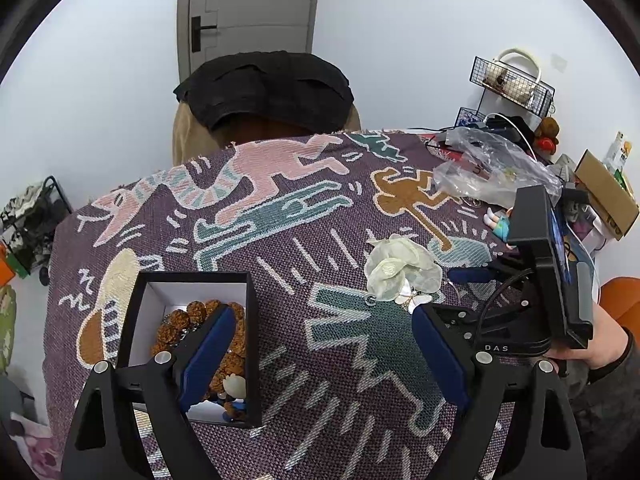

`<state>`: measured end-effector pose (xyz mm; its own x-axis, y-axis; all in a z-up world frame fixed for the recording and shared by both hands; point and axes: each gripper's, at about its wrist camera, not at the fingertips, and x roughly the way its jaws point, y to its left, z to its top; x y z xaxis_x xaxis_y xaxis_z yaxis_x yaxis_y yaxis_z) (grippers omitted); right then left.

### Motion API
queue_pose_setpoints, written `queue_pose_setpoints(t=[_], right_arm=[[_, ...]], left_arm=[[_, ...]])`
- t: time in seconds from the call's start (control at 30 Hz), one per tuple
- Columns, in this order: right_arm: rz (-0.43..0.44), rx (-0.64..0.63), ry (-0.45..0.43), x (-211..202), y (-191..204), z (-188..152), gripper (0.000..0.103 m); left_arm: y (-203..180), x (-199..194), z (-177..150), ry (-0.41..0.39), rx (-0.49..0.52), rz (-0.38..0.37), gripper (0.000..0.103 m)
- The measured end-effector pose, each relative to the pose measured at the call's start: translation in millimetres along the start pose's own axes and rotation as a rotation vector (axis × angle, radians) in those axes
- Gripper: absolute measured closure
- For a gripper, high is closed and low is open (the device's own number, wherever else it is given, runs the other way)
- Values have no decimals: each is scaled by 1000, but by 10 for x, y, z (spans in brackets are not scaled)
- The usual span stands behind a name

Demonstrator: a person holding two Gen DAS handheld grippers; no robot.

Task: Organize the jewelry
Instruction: 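Reach the right gripper to the silver hoop earring and grasp it, then grasp the white butterfly pendant with the left gripper while the right holds the hoop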

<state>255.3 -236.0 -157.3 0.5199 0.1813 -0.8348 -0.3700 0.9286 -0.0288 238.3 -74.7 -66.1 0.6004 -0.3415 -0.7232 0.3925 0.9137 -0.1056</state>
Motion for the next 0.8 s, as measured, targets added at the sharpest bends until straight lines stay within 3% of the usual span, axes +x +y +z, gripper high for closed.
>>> queue_pose_setpoints(t=[0.23,0.67,0.8], right_arm=[[9,32,-8,-101,-69,-136,52],[42,236,-138,-488,-447,-410,52],[42,278,-164,-566,-549,-491,52]], left_arm=[[-24,36,7,9,2,-10,13],[-362,341,82,57,56,-44,13],[-509,527,106,92,66,-70,22]])
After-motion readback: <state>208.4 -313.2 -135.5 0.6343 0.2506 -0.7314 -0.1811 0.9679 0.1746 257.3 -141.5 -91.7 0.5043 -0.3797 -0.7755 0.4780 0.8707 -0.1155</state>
